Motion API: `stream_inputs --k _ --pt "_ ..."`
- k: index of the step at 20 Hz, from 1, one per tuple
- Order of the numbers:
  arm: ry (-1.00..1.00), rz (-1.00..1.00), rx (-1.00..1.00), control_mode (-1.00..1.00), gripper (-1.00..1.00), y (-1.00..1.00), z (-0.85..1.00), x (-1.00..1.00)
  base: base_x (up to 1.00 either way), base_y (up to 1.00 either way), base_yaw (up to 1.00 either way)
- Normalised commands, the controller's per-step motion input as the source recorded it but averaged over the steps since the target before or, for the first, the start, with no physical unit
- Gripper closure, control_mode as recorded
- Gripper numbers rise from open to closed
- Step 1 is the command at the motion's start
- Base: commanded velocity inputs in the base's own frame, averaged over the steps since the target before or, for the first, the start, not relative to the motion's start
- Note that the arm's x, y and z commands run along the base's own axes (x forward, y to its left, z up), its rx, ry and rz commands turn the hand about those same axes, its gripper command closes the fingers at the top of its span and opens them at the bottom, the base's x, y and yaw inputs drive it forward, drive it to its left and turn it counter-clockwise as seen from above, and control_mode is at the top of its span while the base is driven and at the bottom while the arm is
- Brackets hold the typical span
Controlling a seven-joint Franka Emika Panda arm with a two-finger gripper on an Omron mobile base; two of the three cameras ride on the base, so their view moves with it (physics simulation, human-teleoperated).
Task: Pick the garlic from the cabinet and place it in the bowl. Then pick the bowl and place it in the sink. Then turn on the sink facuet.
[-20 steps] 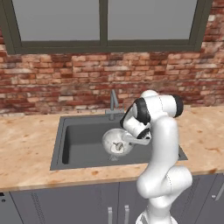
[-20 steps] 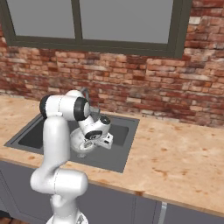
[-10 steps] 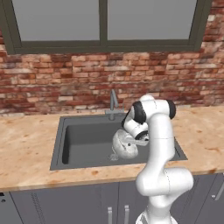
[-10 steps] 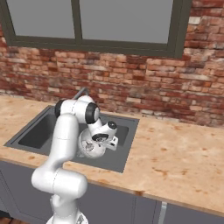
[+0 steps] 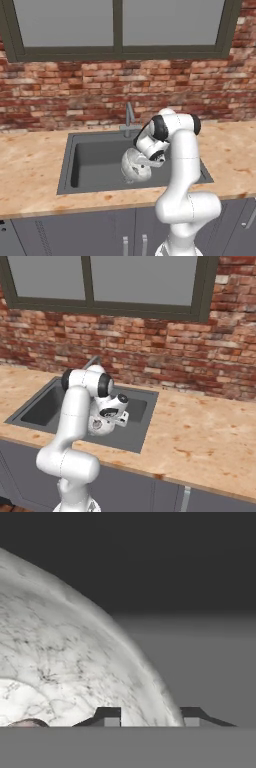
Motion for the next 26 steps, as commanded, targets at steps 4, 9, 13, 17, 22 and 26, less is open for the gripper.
stream_inputs --k 4,9,13,17,22,26 --pt "0.0 -0.03 0.0 -1.0 1.0 0.27 0.08 -0.05 0.0 0.0 0.0" --pt "-0.02 -0.02 0.0 -1.0 -1.0 0.05 0.69 -0.33 0.0 0.0 0.0" --pt "-0.05 0.0 0.0 -1.0 -1.0 0.0 0.97 -0.62 0.0 0.0 0.0" --pt "-0.06 0.0 0.01 -1.0 -1.0 0.0 0.99 -0.68 0.0 0.0 0.0" --pt "-0.05 0.0 0.06 -1.0 -1.0 -0.01 1.0 -0.66 0.0 0.0 0.0" --pt "-0.01 -0.02 0.13 -1.0 -1.0 -0.08 1.0 -0.7 0.0 0.0 0.0"
